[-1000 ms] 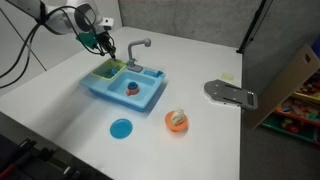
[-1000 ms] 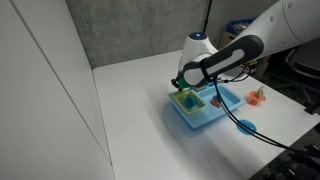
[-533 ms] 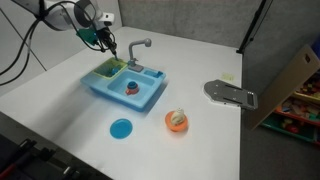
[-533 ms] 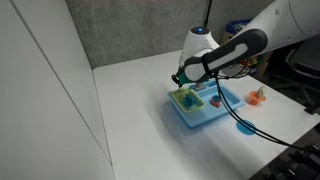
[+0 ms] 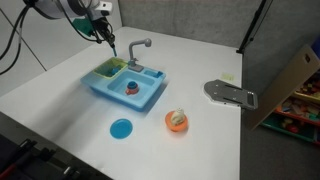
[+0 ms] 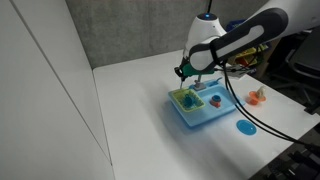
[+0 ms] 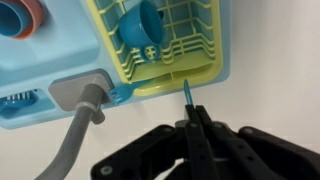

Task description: Put the blue knife from the dishrack in the blue cup

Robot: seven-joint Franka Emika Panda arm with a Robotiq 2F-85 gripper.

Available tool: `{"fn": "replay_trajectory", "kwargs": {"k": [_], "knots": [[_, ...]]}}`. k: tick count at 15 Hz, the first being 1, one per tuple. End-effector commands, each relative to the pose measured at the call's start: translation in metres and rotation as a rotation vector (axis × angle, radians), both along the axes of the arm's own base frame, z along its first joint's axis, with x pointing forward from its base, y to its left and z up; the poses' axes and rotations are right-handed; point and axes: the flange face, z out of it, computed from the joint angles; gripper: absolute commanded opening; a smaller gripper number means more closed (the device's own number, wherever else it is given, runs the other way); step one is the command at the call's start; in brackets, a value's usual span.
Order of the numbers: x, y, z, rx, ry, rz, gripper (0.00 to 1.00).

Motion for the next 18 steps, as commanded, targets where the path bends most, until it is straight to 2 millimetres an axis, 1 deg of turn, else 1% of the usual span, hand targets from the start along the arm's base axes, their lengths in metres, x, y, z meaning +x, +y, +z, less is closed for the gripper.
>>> {"fn": "replay_trajectory", "kwargs": {"k": [1,4,8,14,18], "knots": [[-0.024,-0.013,0.027,-0.003,0.039,0.019,0.03],[-0.041,-0.025,0.034,0.0,0.065,0.039,0.03],[-0.061,-0.047,0.034,-0.001,0.084,0.04,0.03],[-0.079,-0.085,0.016,0.001,0.119,-0.013,0.03],[-0.085,-0.116,0.001,-0.005,0.139,-0.075,0.03]]}}
